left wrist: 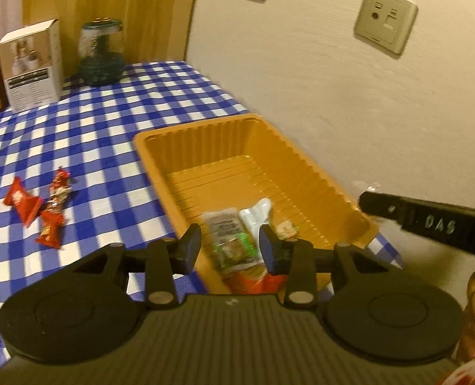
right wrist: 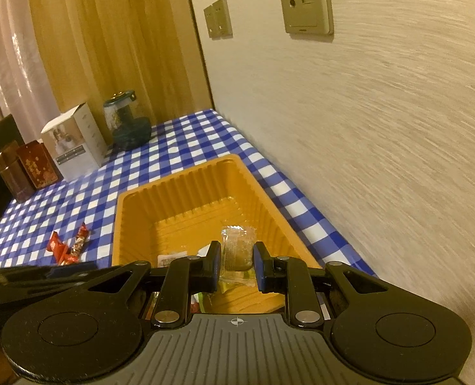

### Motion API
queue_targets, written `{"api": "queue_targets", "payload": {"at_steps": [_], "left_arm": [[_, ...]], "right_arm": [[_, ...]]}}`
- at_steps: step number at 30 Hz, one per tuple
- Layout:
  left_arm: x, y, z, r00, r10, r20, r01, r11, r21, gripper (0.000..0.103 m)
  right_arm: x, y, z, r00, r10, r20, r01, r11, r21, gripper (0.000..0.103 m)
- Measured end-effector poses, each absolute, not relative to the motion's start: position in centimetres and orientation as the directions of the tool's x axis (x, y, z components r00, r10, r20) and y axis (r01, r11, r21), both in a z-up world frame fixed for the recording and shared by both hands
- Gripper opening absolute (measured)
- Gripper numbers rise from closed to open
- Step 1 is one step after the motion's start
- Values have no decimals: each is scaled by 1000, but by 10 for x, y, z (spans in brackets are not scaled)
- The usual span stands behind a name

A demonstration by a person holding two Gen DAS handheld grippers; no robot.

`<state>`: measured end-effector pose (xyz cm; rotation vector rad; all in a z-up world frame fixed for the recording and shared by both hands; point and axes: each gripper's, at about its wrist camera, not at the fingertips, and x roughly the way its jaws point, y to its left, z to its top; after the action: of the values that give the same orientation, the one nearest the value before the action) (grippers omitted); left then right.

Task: Organize snacks
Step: 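Carry both snacks over the orange tray and open both grippers, then move both grippers back from the tray to the red candies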

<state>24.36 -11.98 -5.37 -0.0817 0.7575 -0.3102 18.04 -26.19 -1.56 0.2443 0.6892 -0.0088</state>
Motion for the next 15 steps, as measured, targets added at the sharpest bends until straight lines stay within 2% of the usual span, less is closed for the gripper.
{"api": "queue_targets", "payload": {"at_steps": [4,9,13,15], "left_arm": [[241,-109,-53,693,-289,-661,223,957,-184,40],[238,-103,-51,705,-280,-651,211,960,-184,53],[238,-102,-52,707,-280,-649,208,960,-188,59],[237,-102,-52,709,-280,-647,205,960,-191,71]], "right_arm": [[182,-259,-16,773,82,-629,82,971,227,22],[184,-256,-18,771,94,-630,71,970,232,22],[187,-257,-21,771,112,-627,63,966,250,22],[188,-259,-23,776,140,-614,48,959,279,22]]}}
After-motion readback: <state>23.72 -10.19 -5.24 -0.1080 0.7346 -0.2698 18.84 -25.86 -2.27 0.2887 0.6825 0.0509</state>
